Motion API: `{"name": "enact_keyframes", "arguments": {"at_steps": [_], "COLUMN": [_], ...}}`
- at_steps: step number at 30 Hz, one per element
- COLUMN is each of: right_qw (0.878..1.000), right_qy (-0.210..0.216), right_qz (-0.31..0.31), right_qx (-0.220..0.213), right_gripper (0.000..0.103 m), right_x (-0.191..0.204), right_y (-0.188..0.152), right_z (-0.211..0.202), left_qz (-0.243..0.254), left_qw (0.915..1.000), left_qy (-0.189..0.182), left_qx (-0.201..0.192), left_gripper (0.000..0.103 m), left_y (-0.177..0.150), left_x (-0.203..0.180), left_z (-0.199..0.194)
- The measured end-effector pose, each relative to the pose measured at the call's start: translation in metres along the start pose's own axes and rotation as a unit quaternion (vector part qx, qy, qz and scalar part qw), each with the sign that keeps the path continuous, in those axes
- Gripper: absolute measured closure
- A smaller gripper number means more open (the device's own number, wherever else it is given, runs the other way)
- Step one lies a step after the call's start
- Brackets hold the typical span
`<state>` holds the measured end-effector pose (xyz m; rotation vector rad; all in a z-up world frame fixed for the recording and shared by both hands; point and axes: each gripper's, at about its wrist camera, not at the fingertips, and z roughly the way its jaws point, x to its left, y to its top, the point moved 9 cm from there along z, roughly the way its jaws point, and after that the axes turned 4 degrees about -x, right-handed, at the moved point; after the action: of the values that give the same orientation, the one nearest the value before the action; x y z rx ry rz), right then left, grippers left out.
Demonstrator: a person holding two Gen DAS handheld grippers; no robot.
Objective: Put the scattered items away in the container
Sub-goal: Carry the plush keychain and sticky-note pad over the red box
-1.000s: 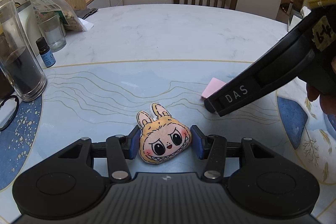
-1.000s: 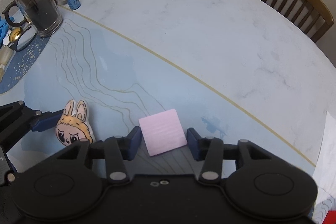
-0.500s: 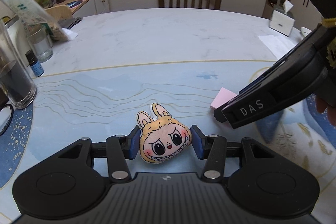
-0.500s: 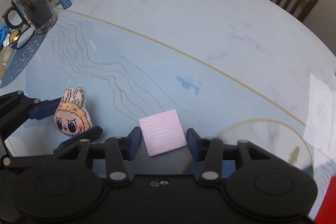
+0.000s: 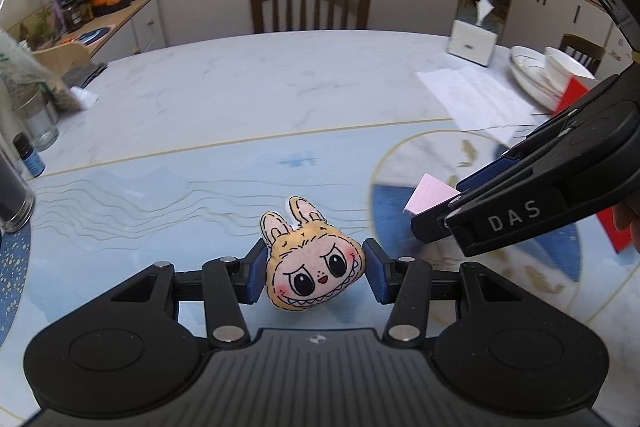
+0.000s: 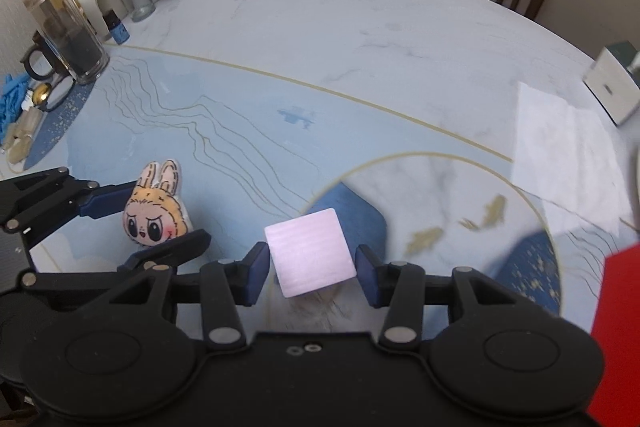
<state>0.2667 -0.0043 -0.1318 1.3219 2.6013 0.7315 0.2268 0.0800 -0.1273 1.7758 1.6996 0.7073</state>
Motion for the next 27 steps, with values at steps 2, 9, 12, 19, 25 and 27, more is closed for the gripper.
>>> {"name": "enact_keyframes", "arguments": {"at_steps": [2,9,12,19,25,27], "right_qw": [1.0,0.999,0.999,0.997,0.995,0.995], "right_qy": [0.004,0.018,0.024,0.021,0.012,0.01], "right_qz": [0.005,0.019,0.026,0.035,0.052,0.06], "right_qx": [-0.006,-0.028,-0.038,-0.061,-0.079,-0.084], "right_gripper": [0.057,0.057,0.057,0.057,0.057,0.057], "right_x": [-0.006,-0.032,-0.046,-0.088,-0.129,-0.143], "right_y": [-0.006,-0.026,-0.033,-0.046,-0.06,-0.065], "right_z": [-0.011,-0.053,-0.07,-0.108,-0.133,-0.14], "left_qz": [0.006,0.016,0.021,0.029,0.04,0.044], "left_qw": [1.0,0.9998,0.9995,0.9985,0.9972,0.9968], "left_qy": [-0.004,-0.014,-0.015,-0.034,-0.051,-0.055], "left_qx": [0.0,-0.007,-0.017,-0.033,-0.037,-0.039], "left_gripper": [0.055,0.055,0.055,0.055,0.055,0.055], "left_y": [0.002,0.011,0.018,0.035,0.047,0.051], "left_x": [-0.01,-0.052,-0.07,-0.116,-0.152,-0.164], "left_z": [-0.004,-0.021,-0.031,-0.045,-0.048,-0.049]}}
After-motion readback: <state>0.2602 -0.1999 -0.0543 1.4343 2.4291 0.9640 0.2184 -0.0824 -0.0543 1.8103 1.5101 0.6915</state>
